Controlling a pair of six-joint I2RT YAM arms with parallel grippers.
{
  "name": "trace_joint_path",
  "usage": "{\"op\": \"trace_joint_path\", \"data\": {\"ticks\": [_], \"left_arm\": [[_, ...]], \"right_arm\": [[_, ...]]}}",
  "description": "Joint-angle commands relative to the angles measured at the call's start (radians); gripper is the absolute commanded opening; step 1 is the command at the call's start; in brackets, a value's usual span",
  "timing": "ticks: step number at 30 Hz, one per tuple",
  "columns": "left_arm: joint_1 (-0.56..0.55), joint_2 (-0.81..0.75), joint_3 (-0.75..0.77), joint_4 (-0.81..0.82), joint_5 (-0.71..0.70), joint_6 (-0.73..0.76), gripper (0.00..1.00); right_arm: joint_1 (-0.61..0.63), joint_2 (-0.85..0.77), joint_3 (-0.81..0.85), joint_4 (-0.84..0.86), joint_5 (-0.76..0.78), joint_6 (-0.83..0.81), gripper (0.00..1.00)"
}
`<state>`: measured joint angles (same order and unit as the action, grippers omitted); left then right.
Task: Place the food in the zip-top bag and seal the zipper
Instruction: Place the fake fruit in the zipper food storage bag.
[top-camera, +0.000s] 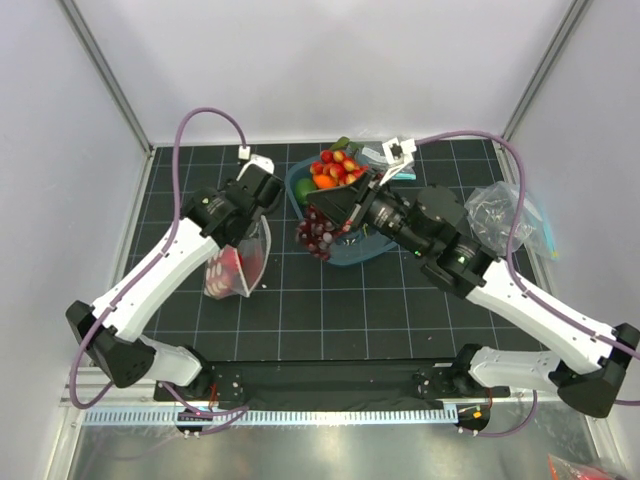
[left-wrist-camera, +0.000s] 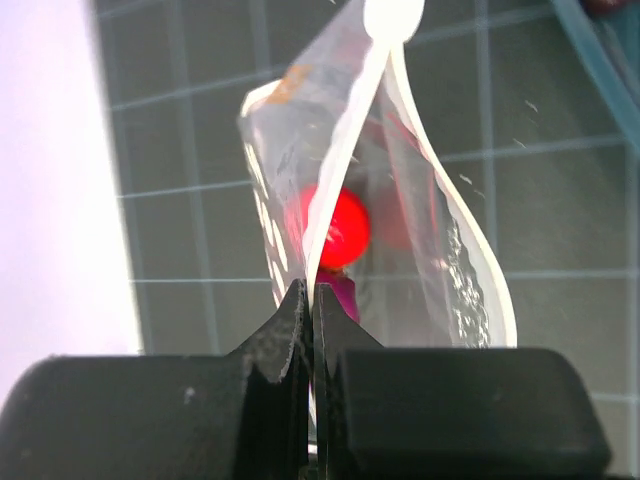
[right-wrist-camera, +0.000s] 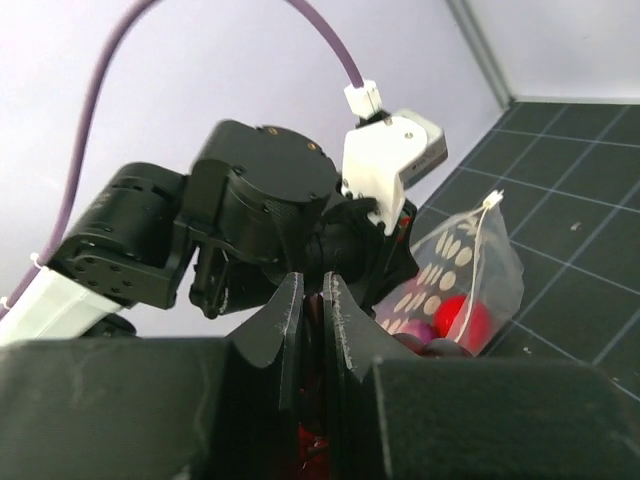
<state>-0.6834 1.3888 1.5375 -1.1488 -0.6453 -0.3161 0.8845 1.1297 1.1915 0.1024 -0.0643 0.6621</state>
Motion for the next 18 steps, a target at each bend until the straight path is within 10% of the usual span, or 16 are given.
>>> {"op": "trace_joint_path", "data": {"ticks": [1,18], "left_arm": [[-0.008,0.013,-0.034,0.064,0.175,-0.044,0.0],[-0.015,0.015,-0.054,0.097,0.181,-0.048,0.0]], "right_arm": [[0.005,-0.077,-0.018,0.008,0.121,-0.039,0.01],[0.007,0.036,-0.07,0.241,0.021,0.068,0.01]]}}
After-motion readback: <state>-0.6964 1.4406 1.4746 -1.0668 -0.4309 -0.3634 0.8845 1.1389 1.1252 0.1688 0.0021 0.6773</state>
